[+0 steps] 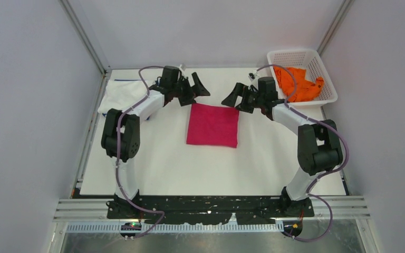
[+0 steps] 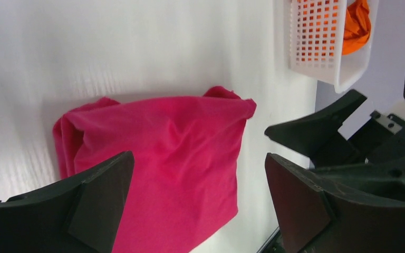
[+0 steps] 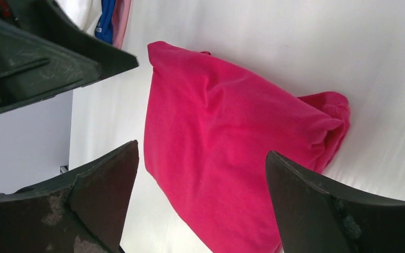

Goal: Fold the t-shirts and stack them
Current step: Fold the long partially folded tshirt into a neat square

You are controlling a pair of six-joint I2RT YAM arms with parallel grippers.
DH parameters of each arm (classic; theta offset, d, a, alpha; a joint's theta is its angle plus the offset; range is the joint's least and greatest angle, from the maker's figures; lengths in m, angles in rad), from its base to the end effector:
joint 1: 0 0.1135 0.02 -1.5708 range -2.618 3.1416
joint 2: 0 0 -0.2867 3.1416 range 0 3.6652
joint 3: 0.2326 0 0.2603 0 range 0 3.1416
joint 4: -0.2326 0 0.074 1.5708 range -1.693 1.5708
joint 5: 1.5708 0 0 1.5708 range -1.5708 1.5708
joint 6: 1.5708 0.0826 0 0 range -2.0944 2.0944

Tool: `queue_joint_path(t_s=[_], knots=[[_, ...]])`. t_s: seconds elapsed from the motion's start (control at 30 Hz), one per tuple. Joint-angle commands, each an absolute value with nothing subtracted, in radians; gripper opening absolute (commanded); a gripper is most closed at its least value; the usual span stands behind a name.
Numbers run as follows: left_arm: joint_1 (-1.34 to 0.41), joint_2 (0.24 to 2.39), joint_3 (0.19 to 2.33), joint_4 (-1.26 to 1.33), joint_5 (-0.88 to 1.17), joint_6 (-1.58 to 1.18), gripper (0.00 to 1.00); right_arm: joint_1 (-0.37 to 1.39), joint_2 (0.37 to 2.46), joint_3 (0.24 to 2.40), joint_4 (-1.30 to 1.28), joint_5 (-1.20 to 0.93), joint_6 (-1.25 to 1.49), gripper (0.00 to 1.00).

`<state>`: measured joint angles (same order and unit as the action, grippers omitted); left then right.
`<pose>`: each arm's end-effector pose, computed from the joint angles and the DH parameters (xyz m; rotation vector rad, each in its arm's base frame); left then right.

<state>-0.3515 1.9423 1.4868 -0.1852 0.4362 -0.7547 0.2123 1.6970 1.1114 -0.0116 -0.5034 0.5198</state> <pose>0.4549 -0.2040 0.2341 -0.2146 2.3552 -1.0628 0.4035 0.1277 0.2256 0.0415 2.2435 0.9551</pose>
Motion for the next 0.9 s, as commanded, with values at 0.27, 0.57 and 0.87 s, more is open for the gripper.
queue_joint_path(t_s=[0.27,0.57,0.87], knots=[[-0.352,2.181,1.693,-0.386,0.294,-0.901,1.0,0.184,1.996,1.238,0.127,-0.543,0.616,0.96],[-0.353,2.194,1.683,-0.399,0.293,-0.926,1.0,0.168,2.058,1.245,0.12,-0.532,0.632,0.95],[-0.353,2.04,1.781,-0.453,0.277,-0.811,1.0,0.162,1.851,1.359,-0.016,-0.472,0.525,0.95]])
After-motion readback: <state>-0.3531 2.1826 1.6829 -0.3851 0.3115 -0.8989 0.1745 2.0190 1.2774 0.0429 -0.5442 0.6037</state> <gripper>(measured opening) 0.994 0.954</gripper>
